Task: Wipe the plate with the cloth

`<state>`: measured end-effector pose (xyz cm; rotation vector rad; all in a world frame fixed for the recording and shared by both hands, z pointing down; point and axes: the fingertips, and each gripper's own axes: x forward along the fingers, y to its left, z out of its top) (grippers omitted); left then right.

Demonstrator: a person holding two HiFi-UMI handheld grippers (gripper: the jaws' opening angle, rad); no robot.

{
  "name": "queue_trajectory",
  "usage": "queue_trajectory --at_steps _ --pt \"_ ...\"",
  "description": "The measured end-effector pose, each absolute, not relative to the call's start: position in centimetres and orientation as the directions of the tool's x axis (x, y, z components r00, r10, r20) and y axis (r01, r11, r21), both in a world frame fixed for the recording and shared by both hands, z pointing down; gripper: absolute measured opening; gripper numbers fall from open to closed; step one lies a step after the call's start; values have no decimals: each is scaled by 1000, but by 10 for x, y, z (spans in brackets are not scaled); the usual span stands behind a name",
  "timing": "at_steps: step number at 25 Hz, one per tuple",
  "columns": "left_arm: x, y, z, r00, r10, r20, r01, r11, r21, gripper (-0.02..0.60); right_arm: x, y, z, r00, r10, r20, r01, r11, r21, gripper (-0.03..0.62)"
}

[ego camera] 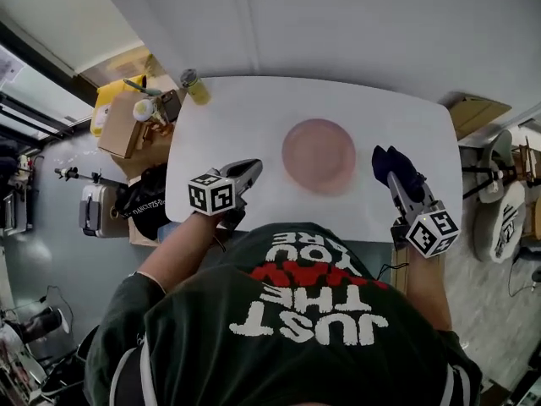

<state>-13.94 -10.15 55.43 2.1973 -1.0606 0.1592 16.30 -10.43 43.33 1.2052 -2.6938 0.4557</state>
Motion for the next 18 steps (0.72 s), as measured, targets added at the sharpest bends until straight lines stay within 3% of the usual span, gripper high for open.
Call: queue_trajectory --at_steps 5,7,9,11,18 --pt "-130 -127 615 559 -633 535 -784 -194 589 8 163 -149 460 -778 -553 299 -622 747 -236 31" --pt "-119 -144 638 573 -589 569 -768 -146 623 68 161 -165 471 -793 -515 326 -594 773 -223 31" --pt "-109 -159 662 594 -535 601 -756 -119 643 120 151 -176 486 -795 -488 360 -577 792 -201 31" --pt "-103 -173 684 616 -475 629 -749 -104 654 134 137 -185 502 -789 -475 391 -571 801 -178 31" --pt "-84 -185 735 606 -265 750 -790 -93 606 132 79 -198 562 -776 -424 467 -555 811 -184 31"
